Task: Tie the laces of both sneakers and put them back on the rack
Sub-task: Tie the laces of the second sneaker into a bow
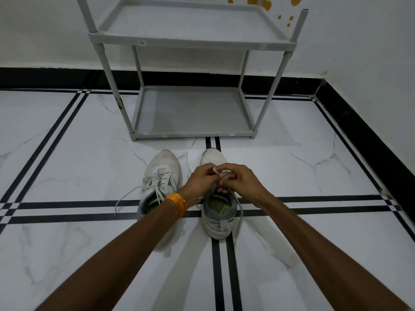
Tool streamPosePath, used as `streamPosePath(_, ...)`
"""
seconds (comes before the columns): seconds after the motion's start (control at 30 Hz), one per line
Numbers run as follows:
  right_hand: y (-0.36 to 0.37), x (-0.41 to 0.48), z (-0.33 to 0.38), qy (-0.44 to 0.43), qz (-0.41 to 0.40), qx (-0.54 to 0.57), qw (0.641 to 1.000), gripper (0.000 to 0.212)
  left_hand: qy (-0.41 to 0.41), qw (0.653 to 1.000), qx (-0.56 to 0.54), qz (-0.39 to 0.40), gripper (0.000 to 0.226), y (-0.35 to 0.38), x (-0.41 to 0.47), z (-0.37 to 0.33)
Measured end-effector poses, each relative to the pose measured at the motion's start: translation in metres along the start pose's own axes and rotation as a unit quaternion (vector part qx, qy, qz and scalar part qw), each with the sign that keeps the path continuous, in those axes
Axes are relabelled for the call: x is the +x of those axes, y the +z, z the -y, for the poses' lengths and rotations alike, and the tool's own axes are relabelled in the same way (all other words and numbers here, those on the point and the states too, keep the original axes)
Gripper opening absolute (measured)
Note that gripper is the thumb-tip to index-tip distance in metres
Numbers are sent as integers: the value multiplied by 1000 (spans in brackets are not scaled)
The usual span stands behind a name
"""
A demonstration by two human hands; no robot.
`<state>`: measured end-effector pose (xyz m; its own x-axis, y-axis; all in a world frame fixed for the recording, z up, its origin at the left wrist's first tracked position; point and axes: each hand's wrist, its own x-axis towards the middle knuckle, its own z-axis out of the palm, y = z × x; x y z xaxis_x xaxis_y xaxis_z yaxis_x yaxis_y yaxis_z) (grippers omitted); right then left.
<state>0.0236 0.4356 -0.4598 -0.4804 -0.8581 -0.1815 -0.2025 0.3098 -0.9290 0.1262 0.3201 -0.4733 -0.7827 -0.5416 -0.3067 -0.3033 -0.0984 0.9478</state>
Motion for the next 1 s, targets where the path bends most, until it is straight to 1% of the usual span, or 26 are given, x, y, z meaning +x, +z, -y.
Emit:
streamPosePath(0.07,0,-2,2,-10,-4,0,1000,32,19,1000,-7,-7,12,1,-2,0)
streamPosePath(0.13,1,-4,3,-8,-10,15,1000,29,29,998,-25,-44,17,1,-3,3)
streamPosePath(0.2,2,-5,2,11,-25,46,999,25,52,995,-27,-79,24,1,-5,7)
streamPosePath(0.3,7,-7,-2,26,-61,62,996,17,132,984,54,-109,16,1,-8,10)
streamPosePath(0.4,11,-9,-4,21,-99,57,993,12,225,948,184,-133,4,0,-7,7)
streamPosePath(0.43,11,-10,-4,20,-109,63,992,12,254,932,228,-124,3,-1,-6,7)
streamPosePath(0.5,10,-12,-4,21,-124,70,990,12,284,905,305,-87,10,-5,-6,6)
streamPosePath(0.6,10,-12,-9,23,-146,54,988,6,299,895,330,-11,15,-17,-6,3)
streamPosePath(0.67,14,-12,-11,19,-155,26,987,5,288,869,402,15,19,-18,-5,0)
streamPosePath(0.73,17,-13,-11,9,-172,14,985,3,259,835,485,11,22,-13,-2,-6)
streamPosePath(0.77,18,-13,-11,2,-183,14,983,3,245,831,499,2,22,-10,-3,-9)
streamPosePath(0.8,18,-14,-12,-7,-193,13,981,3,219,845,487,-8,22,-8,-3,-12)
streamPosePath(0.83,17,-15,-13,-16,-200,10,980,4,176,883,434,-12,23,-9,-3,-13)
streamPosePath(0.87,17,-16,-14,-25,-204,4,979,5,107,936,334,0,26,-10,-1,-13)
streamPosePath(0.9,17,-16,-15,-36,-202,-5,979,6,25,976,213,27,26,-12,0,-12)
streamPosePath(0.93,17,-16,-15,-49,-194,-20,979,5,-47,992,104,48,22,-14,0,-11)
streamPosePath(0.97,18,-16,-14,-62,-182,-38,981,5,-95,993,35,56,18,-15,-1,-10)
streamPosePath(1.0,18,-17,-12,-74,-169,-60,981,8,-118,992,6,54,15,-15,-1,-9)
